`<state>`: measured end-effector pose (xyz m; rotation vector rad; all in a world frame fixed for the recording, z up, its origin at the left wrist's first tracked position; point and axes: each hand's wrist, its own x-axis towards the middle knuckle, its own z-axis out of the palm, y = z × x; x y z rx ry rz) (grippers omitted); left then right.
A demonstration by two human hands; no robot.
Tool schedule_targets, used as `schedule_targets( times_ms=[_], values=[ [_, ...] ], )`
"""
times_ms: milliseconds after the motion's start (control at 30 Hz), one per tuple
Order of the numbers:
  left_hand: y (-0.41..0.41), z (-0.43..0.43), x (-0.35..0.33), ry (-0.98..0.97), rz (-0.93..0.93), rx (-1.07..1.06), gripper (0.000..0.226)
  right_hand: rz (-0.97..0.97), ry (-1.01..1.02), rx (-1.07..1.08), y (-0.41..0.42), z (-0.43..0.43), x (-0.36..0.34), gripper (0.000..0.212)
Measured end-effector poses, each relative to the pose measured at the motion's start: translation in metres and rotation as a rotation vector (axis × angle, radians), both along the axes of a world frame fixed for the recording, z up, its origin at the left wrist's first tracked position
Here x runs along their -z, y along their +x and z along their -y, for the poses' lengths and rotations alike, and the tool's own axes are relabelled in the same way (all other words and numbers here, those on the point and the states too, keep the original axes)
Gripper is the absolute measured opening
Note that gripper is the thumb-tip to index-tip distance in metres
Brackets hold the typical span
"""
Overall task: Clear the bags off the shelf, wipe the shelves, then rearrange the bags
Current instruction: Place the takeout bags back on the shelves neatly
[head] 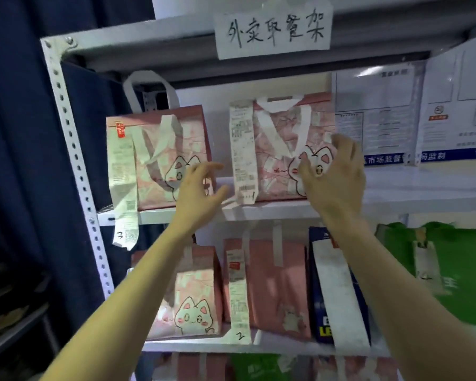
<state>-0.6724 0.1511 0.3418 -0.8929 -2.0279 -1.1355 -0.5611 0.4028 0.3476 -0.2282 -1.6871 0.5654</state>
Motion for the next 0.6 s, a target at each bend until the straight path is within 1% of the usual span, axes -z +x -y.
schedule_targets(
  times_ms=[33,100,133,167,233,300,367,400,433,467,533,600],
  values=[
    [-0.002,0.016,-0.003,0.035,-0.032,0.004,0.038,-0.047,0.054,-0.028,-0.003,0.022,-0.004,0.052],
    [-0.011,0.049,-0.011,0.091,-0.087,-0.013,0.031,-0.044,0.165,-0.155,-0.015,0.068,-0.012,0.036],
    [-0.016,0.066,-0.014,0.108,-0.111,-0.043,0.029,-0.002,0.195,-0.227,-0.023,0.090,-0.014,0.033],
    [-0.023,0.081,-0.016,0.127,-0.131,-0.084,0.028,0.056,0.203,-0.286,-0.033,0.110,-0.015,0.035],
    [-0.036,0.112,-0.017,0.193,-0.145,-0.170,0.030,0.202,0.154,-0.367,-0.057,0.145,-0.014,0.054],
    [-0.049,0.138,-0.013,0.271,-0.088,-0.208,0.032,0.318,0.092,-0.386,-0.082,0.172,-0.012,0.078],
    [-0.063,0.156,-0.006,0.296,0.064,-0.206,0.032,0.412,0.023,-0.363,-0.104,0.187,-0.015,0.098],
    [-0.070,0.161,-0.003,0.286,0.145,-0.192,0.033,0.457,-0.032,-0.348,-0.113,0.190,-0.017,0.104],
    [-0.076,0.166,-0.001,0.275,0.216,-0.159,0.035,0.500,-0.090,-0.334,-0.122,0.190,-0.019,0.105],
    [-0.082,0.169,-0.001,0.275,0.277,-0.109,0.037,0.540,-0.135,-0.318,-0.129,0.190,-0.020,0.101],
    [-0.087,0.174,0.000,0.293,0.377,-0.003,0.043,0.594,-0.158,-0.297,-0.138,0.188,-0.016,0.076],
    [-0.088,0.179,0.004,0.311,0.424,0.052,0.053,0.570,-0.162,-0.294,-0.141,0.188,-0.009,0.055]
  ],
)
